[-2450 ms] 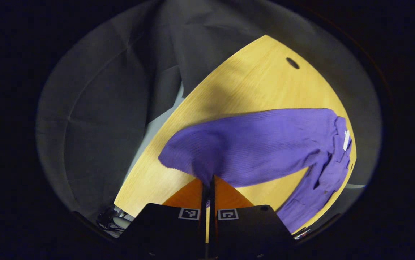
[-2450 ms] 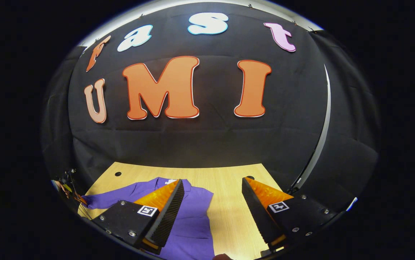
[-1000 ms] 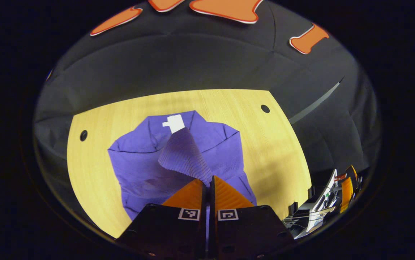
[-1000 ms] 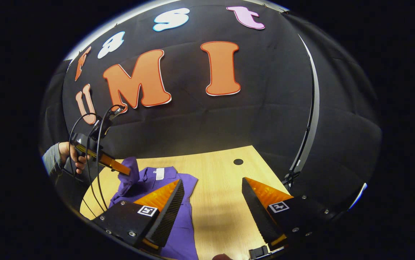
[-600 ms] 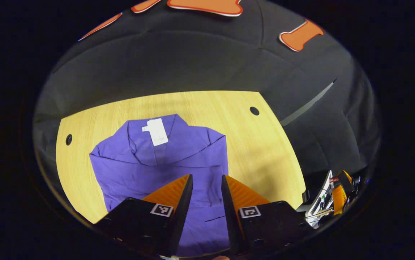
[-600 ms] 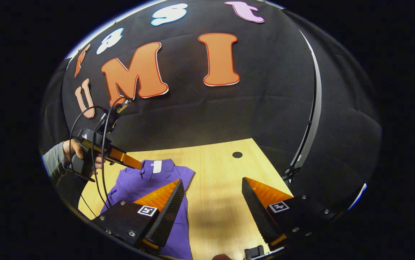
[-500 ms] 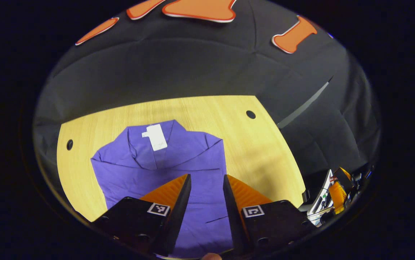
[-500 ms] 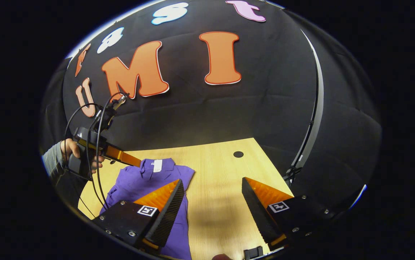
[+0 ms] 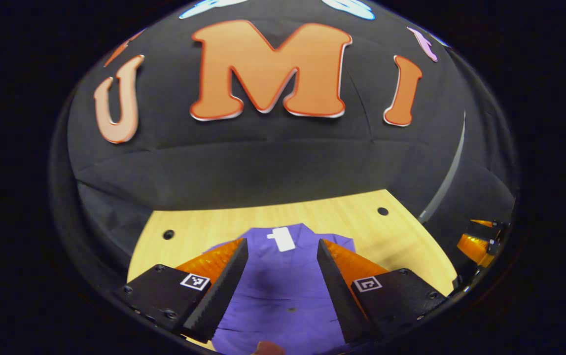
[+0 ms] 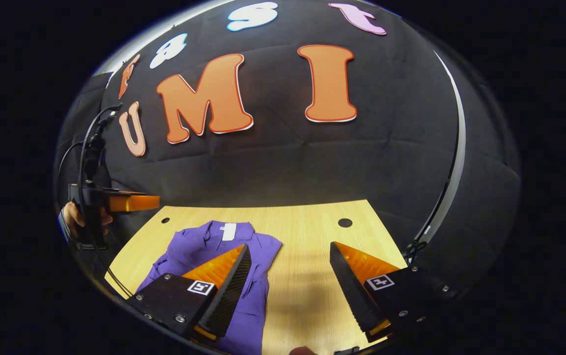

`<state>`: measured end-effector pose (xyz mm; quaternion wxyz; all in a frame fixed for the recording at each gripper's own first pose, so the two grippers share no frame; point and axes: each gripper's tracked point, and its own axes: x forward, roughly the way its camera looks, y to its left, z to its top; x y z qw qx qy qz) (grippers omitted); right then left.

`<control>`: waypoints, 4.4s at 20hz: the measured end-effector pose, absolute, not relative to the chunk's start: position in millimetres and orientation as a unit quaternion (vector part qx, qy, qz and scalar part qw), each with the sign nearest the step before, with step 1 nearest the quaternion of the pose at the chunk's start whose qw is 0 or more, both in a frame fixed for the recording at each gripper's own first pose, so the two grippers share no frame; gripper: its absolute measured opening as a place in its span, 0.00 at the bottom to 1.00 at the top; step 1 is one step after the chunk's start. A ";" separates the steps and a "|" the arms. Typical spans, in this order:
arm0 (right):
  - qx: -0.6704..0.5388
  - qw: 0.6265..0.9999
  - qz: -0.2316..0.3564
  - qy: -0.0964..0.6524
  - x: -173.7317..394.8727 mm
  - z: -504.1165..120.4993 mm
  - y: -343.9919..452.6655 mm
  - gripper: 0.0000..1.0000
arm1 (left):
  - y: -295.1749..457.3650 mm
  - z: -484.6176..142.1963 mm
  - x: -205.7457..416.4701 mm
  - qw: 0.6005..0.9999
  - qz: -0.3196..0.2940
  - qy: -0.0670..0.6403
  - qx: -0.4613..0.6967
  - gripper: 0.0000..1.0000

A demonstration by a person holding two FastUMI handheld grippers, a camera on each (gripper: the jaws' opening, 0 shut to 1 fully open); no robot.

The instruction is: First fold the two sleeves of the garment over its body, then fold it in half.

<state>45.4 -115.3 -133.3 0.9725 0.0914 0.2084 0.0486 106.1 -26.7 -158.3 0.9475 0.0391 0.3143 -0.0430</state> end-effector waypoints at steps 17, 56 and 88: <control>0.053 0.994 0.000 0.094 -44.7 -63.6 -35.1 0.95 | 103.1 -50.0 -44.1 0.993 0.023 0.099 0.053 0.96; 0.060 0.793 0.022 0.606 -212.0 -403.4 26.9 0.92 | 146.1 -436.8 -240.7 0.723 0.003 0.690 0.010 0.97; 0.220 0.821 0.116 0.514 -38.4 -259.6 50.7 0.04 | 110.6 -298.4 -79.4 0.798 -0.058 0.597 -0.053 0.05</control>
